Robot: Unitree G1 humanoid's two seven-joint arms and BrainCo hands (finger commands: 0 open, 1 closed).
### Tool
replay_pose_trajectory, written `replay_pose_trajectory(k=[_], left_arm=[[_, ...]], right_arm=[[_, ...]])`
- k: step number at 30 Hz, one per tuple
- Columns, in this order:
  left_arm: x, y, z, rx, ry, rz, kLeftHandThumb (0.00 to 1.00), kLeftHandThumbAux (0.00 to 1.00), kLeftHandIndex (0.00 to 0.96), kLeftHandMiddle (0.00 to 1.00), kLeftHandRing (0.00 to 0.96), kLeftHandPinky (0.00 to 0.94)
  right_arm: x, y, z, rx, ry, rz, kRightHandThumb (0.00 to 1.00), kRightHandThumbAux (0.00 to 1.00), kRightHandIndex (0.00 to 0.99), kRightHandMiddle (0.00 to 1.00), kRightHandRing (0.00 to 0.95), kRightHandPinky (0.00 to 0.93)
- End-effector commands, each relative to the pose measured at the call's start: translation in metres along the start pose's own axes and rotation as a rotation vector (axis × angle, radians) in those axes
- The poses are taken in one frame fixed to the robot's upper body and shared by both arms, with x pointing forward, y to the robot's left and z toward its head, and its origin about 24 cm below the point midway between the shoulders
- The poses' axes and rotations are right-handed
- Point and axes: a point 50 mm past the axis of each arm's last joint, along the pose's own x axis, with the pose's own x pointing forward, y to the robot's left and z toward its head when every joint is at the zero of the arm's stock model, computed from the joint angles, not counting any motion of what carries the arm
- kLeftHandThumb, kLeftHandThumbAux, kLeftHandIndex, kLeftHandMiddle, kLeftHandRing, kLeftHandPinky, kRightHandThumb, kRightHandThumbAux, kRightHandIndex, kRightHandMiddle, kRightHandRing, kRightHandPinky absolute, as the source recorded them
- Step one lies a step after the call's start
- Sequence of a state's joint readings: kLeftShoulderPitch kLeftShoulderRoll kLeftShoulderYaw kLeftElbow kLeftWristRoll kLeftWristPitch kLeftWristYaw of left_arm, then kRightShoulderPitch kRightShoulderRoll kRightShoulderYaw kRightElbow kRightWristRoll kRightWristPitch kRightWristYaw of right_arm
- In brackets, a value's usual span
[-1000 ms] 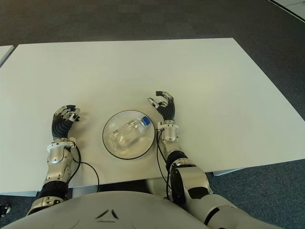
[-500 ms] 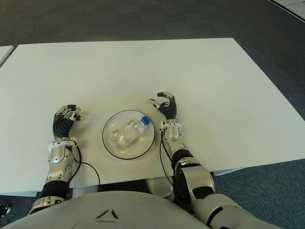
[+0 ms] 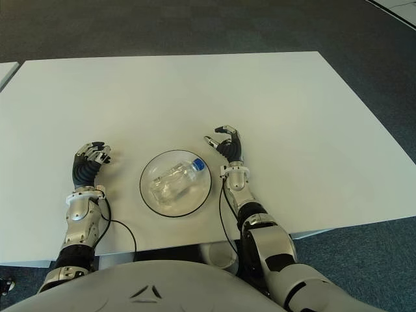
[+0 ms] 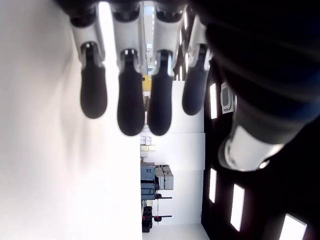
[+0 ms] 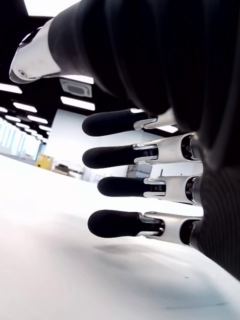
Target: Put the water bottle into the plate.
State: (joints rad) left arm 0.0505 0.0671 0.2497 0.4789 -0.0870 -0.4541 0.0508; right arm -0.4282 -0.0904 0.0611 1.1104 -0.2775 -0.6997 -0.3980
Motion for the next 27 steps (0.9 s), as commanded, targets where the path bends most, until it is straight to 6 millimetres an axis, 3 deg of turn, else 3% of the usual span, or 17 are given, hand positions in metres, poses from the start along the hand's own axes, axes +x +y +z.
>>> replay_pose_trajectory(k=[1, 27], left_arm=[[-0.0001, -0.0022, -0.0049, -0.007, 0.046, 0.01, 0.835, 0.677, 0.407, 0.493, 0.581, 0.558], [-0.0019, 0.0002, 0.0036, 0.031, 0.024, -0.025, 0.835, 0.677, 0.41, 0.488, 0.583, 0.561]], right_arm=[[-0.0019, -0.0033, -0.0017, -0.02, -0.001, -0.005, 0.704, 0.73, 0.435, 0.685, 0.701, 0.706], [0.0042, -0.0014, 0.0036, 0.008, -0.005, 0.019, 0.707, 0.727, 0.436, 0.691, 0.696, 0.688]])
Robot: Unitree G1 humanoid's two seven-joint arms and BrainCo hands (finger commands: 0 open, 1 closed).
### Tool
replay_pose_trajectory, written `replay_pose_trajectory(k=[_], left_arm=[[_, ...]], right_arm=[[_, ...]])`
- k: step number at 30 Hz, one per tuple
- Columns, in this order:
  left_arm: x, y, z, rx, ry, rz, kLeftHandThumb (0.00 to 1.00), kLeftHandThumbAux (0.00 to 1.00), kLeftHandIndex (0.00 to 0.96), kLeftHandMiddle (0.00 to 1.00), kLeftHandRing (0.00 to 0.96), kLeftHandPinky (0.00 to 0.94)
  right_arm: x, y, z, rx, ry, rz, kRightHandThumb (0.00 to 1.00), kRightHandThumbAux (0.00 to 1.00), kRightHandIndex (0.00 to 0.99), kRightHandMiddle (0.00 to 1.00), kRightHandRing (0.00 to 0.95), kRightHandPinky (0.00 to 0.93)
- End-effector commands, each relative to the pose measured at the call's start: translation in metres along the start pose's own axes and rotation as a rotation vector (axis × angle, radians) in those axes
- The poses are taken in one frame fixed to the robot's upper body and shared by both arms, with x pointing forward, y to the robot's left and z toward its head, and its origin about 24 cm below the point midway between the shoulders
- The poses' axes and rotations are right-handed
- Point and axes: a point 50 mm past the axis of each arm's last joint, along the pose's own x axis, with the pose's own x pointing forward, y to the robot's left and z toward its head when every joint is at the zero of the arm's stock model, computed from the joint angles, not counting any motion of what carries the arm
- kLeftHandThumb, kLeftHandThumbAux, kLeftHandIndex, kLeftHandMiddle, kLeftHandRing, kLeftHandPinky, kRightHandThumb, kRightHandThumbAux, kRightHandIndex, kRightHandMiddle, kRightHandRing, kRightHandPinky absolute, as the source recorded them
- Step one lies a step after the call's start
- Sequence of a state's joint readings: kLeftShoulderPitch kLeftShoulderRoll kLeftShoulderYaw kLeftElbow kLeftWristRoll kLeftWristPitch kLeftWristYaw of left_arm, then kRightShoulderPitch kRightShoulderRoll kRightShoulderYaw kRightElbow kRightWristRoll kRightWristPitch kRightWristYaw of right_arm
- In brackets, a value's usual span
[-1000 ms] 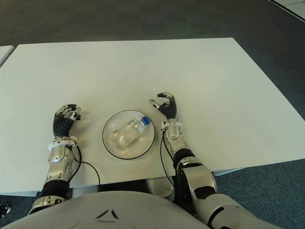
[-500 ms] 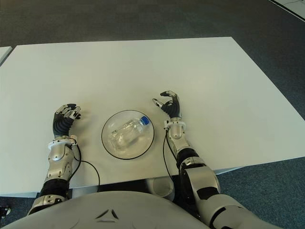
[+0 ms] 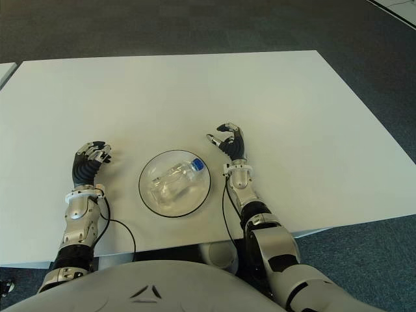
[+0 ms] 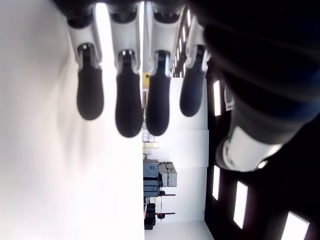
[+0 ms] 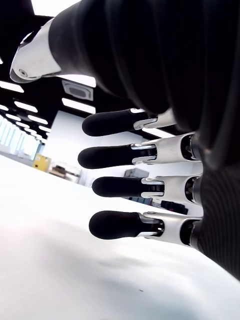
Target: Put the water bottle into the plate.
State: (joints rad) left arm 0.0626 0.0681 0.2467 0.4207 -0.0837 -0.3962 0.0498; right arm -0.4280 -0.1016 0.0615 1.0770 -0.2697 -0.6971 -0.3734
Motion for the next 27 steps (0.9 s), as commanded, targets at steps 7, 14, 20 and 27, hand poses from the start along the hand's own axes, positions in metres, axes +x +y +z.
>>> replay_pose_trajectory(k=[7, 14, 20, 27], left_arm=[[-0.0043, 0.0005, 0.0001, 0.041, 0.01, -0.027, 0.835, 0.677, 0.413, 0.485, 0.582, 0.563], [-0.0047, 0.0004, -0.0004, 0.048, 0.043, -0.046, 0.835, 0.678, 0.414, 0.484, 0.578, 0.55], [-0.0044, 0.0, 0.0005, 0.074, 0.059, -0.042, 0.835, 0.677, 0.417, 0.482, 0.574, 0.55], [-0.0044, -0.0006, 0.0014, 0.067, 0.076, -0.036, 0.835, 0.675, 0.42, 0.482, 0.572, 0.549]], right_arm=[[0.0004, 0.0018, -0.0018, 0.015, 0.026, 0.016, 0.707, 0.727, 0.435, 0.692, 0.7, 0.702], [0.0011, 0.0019, -0.0017, 0.028, 0.025, 0.027, 0.707, 0.727, 0.435, 0.692, 0.702, 0.7], [0.002, 0.002, -0.0015, 0.037, 0.026, 0.034, 0.707, 0.728, 0.435, 0.69, 0.702, 0.706], [0.0028, 0.0019, -0.0012, 0.039, 0.026, 0.039, 0.707, 0.728, 0.435, 0.691, 0.705, 0.714]])
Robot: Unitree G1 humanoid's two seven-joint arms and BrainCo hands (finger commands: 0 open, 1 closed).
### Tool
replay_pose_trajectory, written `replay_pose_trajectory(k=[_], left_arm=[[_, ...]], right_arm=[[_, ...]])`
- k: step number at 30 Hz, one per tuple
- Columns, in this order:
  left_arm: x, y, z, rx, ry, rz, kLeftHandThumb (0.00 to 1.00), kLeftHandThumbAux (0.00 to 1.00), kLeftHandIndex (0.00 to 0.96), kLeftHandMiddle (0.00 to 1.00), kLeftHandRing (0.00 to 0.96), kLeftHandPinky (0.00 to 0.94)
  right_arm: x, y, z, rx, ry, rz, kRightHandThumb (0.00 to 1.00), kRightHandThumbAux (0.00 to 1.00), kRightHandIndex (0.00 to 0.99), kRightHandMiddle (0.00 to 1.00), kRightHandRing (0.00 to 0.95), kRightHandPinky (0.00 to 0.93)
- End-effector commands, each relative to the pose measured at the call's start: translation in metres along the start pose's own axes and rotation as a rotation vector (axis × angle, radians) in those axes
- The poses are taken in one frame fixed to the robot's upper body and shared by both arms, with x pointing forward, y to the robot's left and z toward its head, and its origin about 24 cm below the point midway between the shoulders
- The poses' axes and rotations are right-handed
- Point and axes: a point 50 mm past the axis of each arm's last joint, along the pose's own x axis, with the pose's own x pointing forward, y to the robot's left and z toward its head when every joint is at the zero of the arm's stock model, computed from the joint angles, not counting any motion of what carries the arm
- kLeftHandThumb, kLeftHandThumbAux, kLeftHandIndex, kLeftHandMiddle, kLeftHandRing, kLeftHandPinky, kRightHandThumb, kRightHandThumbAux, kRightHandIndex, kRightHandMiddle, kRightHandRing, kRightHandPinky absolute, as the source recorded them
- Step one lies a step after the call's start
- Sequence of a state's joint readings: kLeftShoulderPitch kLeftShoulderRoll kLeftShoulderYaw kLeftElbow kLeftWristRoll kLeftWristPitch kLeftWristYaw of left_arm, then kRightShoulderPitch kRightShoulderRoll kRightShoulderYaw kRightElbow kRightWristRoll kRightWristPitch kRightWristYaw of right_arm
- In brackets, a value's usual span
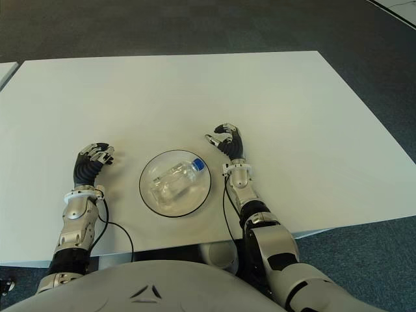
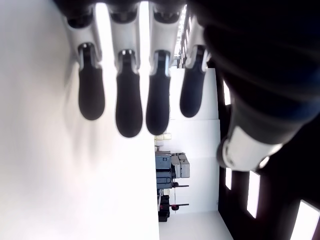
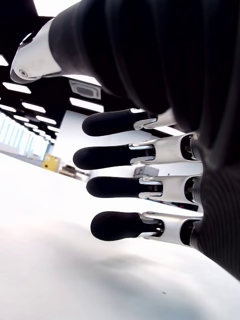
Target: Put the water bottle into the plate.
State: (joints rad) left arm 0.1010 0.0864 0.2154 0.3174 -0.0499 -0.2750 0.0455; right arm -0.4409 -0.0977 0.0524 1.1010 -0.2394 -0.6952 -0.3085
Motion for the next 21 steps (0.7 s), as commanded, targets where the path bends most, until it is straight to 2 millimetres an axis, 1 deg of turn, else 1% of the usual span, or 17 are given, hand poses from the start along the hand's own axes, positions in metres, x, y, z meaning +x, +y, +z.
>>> replay_pose_trajectory(k=[1, 11, 21], left_arm=[[-0.0018, 0.0002, -0.0025, 0.006, 0.03, 0.006, 0.836, 0.675, 0.42, 0.482, 0.571, 0.548], [-0.0018, -0.0012, -0.0015, 0.036, 0.012, 0.003, 0.836, 0.675, 0.421, 0.481, 0.564, 0.54], [-0.0022, -0.0023, -0.0017, 0.015, 0.019, 0.007, 0.835, 0.675, 0.417, 0.483, 0.553, 0.524]], right_arm=[[0.0016, -0.0001, 0.0005, 0.015, 0.003, -0.003, 0.707, 0.728, 0.435, 0.691, 0.705, 0.715], [0.0022, -0.0001, 0.0008, 0.014, 0.002, 0.0, 0.708, 0.728, 0.434, 0.694, 0.709, 0.716], [0.0028, 0.0, 0.0013, 0.016, 0.002, 0.006, 0.708, 0.728, 0.434, 0.692, 0.705, 0.708]])
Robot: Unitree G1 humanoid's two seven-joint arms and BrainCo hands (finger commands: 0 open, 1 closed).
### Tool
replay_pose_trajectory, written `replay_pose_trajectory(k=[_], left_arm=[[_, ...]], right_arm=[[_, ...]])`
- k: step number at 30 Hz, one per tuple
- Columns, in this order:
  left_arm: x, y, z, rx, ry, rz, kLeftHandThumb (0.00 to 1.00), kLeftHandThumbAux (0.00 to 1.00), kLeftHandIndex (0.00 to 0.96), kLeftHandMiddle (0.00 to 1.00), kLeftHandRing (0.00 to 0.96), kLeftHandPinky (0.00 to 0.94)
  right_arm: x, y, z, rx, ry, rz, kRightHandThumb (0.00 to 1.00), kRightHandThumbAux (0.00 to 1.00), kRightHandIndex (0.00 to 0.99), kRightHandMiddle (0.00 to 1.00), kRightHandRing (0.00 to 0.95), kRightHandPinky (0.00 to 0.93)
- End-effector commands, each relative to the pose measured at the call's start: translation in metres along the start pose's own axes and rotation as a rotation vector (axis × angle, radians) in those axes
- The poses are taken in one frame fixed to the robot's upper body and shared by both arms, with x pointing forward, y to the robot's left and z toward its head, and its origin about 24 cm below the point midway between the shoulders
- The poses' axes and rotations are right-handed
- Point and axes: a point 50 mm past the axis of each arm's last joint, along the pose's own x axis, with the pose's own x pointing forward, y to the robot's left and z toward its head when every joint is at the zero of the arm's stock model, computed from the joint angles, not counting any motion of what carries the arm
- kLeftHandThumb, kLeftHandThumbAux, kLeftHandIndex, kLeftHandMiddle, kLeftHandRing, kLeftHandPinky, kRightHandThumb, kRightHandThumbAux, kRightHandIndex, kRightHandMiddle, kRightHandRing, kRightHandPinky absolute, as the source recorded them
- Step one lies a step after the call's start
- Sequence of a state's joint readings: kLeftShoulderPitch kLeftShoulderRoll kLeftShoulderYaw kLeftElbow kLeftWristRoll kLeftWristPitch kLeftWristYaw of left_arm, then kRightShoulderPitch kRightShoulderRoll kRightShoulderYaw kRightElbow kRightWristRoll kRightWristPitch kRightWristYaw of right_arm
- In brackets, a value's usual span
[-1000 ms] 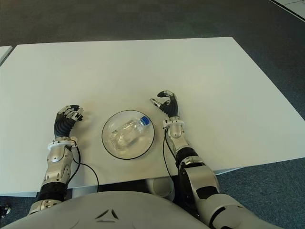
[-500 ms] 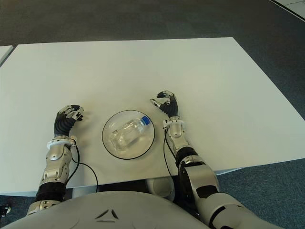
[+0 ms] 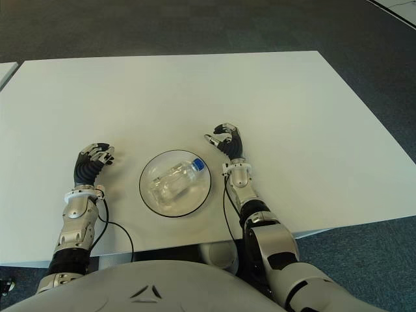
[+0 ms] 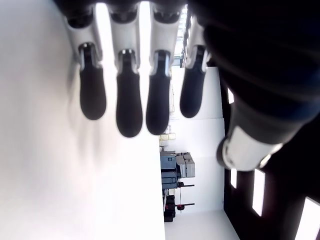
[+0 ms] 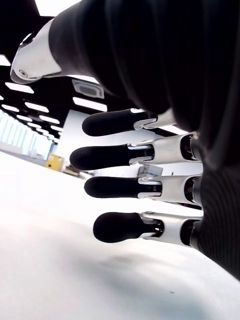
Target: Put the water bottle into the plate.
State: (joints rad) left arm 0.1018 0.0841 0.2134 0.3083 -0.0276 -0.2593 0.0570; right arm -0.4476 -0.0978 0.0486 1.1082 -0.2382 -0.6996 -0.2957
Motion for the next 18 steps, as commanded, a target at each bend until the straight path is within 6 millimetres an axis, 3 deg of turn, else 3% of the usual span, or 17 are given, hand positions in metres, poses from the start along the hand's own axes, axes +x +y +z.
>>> replay_pose_trajectory(k=[1, 18], left_arm=[[-0.0023, -0.0013, -0.002, -0.007, 0.013, 0.004, 0.835, 0.675, 0.417, 0.483, 0.552, 0.523], [-0.0027, -0.0025, -0.0025, 0.01, -0.002, -0.01, 0.834, 0.675, 0.414, 0.481, 0.542, 0.521]], right_arm=[[0.0017, -0.0001, 0.0006, 0.013, 0.004, -0.003, 0.708, 0.728, 0.434, 0.692, 0.705, 0.707], [0.0026, -0.0006, 0.0028, 0.014, -0.011, -0.002, 0.706, 0.729, 0.435, 0.685, 0.699, 0.701]])
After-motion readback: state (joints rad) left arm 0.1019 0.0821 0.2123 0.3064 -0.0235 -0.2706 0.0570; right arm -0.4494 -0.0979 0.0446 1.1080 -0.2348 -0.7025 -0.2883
